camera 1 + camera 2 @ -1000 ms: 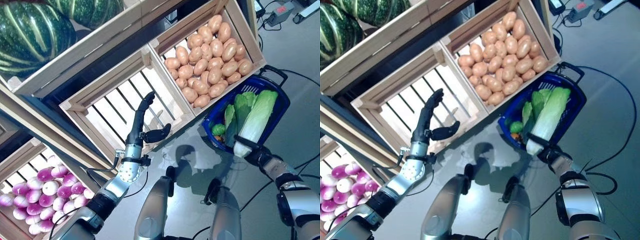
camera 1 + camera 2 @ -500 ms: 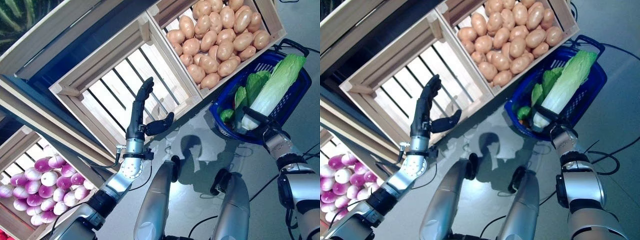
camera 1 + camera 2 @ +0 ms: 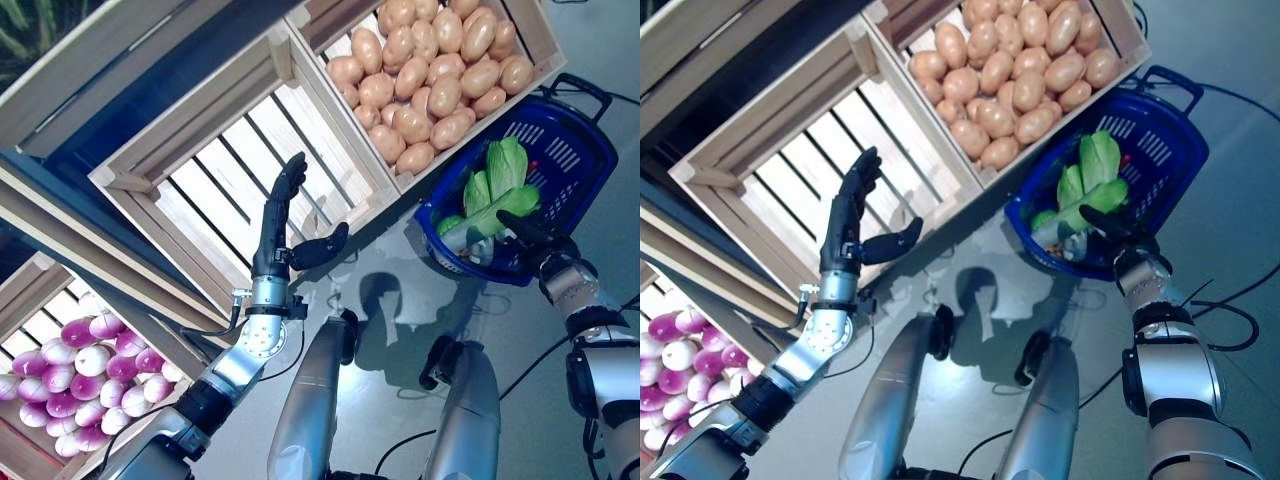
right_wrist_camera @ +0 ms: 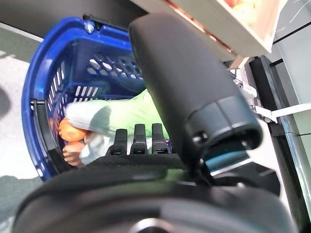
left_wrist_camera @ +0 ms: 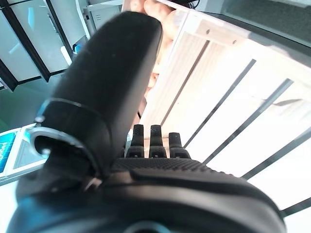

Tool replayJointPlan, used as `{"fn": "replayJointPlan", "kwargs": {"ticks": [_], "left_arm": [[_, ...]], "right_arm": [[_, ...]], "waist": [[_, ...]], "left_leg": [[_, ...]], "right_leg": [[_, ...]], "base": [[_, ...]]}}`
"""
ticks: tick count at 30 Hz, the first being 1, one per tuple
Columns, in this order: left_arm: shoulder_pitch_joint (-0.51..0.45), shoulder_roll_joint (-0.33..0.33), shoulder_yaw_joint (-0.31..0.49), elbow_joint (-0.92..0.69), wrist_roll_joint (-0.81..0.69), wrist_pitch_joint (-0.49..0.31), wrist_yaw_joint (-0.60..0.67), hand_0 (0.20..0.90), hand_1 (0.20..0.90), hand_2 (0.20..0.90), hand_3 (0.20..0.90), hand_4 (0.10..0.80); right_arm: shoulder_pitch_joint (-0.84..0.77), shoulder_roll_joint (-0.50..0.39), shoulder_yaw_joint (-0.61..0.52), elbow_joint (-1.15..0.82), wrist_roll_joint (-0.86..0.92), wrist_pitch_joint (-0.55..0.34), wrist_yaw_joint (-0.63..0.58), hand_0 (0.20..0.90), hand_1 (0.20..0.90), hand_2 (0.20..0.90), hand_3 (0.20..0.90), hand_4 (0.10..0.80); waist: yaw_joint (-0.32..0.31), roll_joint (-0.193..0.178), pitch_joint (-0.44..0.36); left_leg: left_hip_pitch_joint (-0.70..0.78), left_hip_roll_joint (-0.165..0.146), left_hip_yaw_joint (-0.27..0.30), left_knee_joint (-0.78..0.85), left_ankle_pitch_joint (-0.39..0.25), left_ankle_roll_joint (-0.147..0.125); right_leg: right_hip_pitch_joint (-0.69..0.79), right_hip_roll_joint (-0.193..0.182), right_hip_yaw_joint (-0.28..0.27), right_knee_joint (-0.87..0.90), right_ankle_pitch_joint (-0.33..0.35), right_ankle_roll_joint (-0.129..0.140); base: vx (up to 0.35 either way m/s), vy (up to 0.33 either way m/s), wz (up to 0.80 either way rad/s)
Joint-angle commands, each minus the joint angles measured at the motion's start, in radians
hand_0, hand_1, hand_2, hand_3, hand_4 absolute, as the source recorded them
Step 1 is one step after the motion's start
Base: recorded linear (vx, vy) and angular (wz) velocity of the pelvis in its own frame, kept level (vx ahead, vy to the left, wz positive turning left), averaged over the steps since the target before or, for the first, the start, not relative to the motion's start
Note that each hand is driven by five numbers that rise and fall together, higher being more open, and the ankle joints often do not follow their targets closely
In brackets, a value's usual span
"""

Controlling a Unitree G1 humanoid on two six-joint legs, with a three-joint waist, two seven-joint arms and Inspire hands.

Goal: Put vegetables into the basket

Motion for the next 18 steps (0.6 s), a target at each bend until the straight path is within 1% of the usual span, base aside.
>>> {"fn": "replayJointPlan", "kwargs": {"ticks": [1, 2, 5, 9, 10, 12, 16, 18], "left_arm": [[-0.017, 0.038, 0.065, -0.111, 0.022, -0.101, -0.004, 0.900, 0.900, 0.900, 0.900, 0.800], [-0.014, 0.045, 0.068, -0.113, 0.013, -0.095, -0.010, 0.900, 0.900, 0.900, 0.900, 0.800], [0.001, 0.046, 0.076, -0.106, 0.001, -0.085, -0.024, 0.900, 0.900, 0.900, 0.900, 0.800], [0.022, 0.029, 0.075, -0.075, -0.042, -0.084, -0.045, 0.900, 0.900, 0.900, 0.900, 0.800], [0.028, 0.025, 0.074, -0.069, -0.049, -0.084, -0.047, 0.900, 0.900, 0.900, 0.900, 0.800], [0.053, 0.015, 0.076, -0.043, -0.060, -0.078, -0.062, 0.900, 0.900, 0.900, 0.900, 0.800], [0.110, -0.003, 0.074, 0.012, -0.065, -0.055, -0.092, 0.900, 0.900, 0.900, 0.900, 0.800], [0.127, -0.010, 0.072, 0.033, -0.072, -0.049, -0.100, 0.900, 0.900, 0.900, 0.900, 0.800]], "right_arm": [[-0.040, -0.079, 0.005, -0.021, -0.037, -0.089, 0.055, 0.900, 0.900, 0.900, 0.900, 0.800], [-0.029, -0.071, 0.000, -0.023, -0.038, -0.085, 0.064, 0.900, 0.900, 0.900, 0.900, 0.800], [0.005, -0.049, -0.003, -0.023, -0.032, -0.080, 0.092, 0.900, 0.900, 0.900, 0.900, 0.800], [0.085, 0.005, -0.006, -0.034, 0.010, -0.083, 0.163, 0.900, 0.900, 0.900, 0.900, 0.800], [0.102, 0.016, -0.006, -0.040, -0.008, -0.087, 0.163, 0.900, 0.900, 0.900, 0.900, 0.800], [0.148, 0.051, 0.006, -0.067, -0.028, -0.113, 0.159, 0.900, 0.900, 0.900, 0.900, 0.800], [0.232, 0.108, 0.029, -0.160, -0.036, -0.136, 0.178, 0.900, 0.900, 0.900, 0.900, 0.800], [0.256, 0.125, 0.039, -0.191, -0.044, -0.134, 0.175, 0.900, 0.900, 0.900, 0.900, 0.800]], "waist": [[-0.003, -0.012, -0.002], [-0.002, -0.017, -0.002], [0.002, -0.026, -0.027], [0.005, -0.047, -0.080], [0.005, -0.051, -0.089], [0.003, -0.065, -0.131], [-0.003, -0.087, -0.196], [-0.006, -0.092, -0.211]], "left_leg": [[0.162, -0.014, -0.007, -0.066, -0.117, 0.005], [0.202, -0.006, -0.005, -0.110, -0.100, 0.001], [0.278, 0.010, -0.004, -0.225, -0.051, -0.013], [0.406, 0.039, 0.017, -0.440, 0.039, -0.044], [0.433, 0.043, 0.021, -0.479, 0.056, -0.049], [0.500, 0.048, 0.032, -0.579, 0.091, -0.057], [0.593, 0.049, 0.047, -0.710, 0.131, -0.068], [0.623, 0.048, 0.050, -0.750, 0.145, -0.070]], "right_leg": [[0.182, 0.023, -0.087, -0.111, 0.042, -0.062], [0.222, 0.025, -0.095, -0.146, 0.053, -0.060], [0.306, 0.046, -0.111, -0.266, 0.089, -0.055], [0.455, 0.099, -0.146, -0.517, 0.155, -0.048], [0.484, 0.110, -0.151, -0.560, 0.168, -0.046], [0.557, 0.139, -0.153, -0.674, 0.197, -0.039], [0.657, 0.167, -0.155, -0.813, 0.234, -0.025], [0.685, 0.174, -0.155, -0.850, 0.247, -0.020]], "base": [[0.051, -0.004, -0.08], [0.079, 0.000, -0.08], [0.092, -0.009, -0.09], [0.071, -0.032, -0.10], [0.050, -0.017, -0.12], [0.108, -0.017, -0.13], [0.114, -0.007, -0.05], [0.066, 0.001, -0.05]]}}
